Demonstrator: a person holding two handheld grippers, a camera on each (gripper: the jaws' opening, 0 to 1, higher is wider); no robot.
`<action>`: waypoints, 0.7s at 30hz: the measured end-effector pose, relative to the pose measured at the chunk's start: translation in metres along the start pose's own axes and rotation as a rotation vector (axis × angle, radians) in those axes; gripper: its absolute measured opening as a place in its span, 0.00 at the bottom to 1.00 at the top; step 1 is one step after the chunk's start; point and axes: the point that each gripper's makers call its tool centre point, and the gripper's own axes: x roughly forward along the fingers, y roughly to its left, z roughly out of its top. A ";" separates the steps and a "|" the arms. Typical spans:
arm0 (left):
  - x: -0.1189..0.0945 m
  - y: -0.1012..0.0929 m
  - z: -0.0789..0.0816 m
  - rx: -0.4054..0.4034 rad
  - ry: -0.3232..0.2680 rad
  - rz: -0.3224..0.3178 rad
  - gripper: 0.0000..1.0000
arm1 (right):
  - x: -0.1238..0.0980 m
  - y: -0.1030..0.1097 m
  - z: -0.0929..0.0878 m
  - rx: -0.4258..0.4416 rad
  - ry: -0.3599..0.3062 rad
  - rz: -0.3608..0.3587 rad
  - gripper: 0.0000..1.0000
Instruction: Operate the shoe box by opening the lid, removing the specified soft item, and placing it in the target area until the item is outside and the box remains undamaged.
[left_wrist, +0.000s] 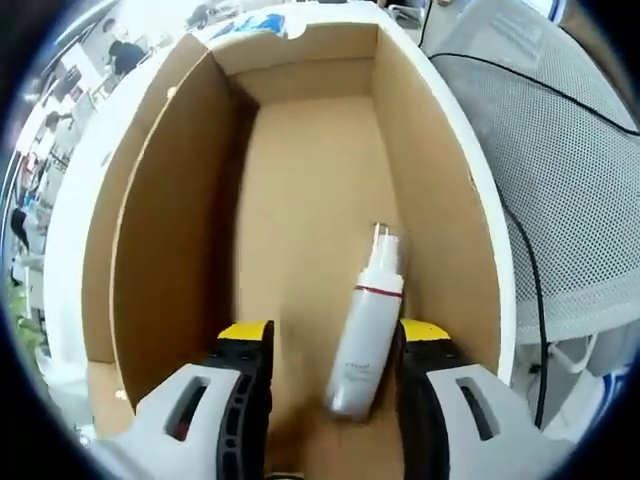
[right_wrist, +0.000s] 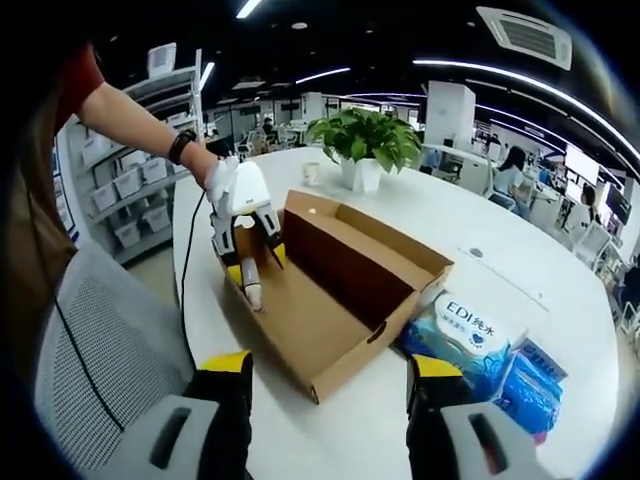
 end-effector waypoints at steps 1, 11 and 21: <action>0.001 -0.001 0.000 0.002 0.003 -0.002 0.40 | 0.000 0.000 0.000 -0.003 0.002 -0.001 0.60; 0.002 -0.002 0.003 -0.061 -0.028 0.036 0.22 | -0.003 -0.002 -0.001 0.006 0.004 -0.007 0.60; -0.008 0.001 0.007 -0.083 -0.058 0.076 0.20 | 0.008 0.011 0.001 0.029 -0.003 0.025 0.59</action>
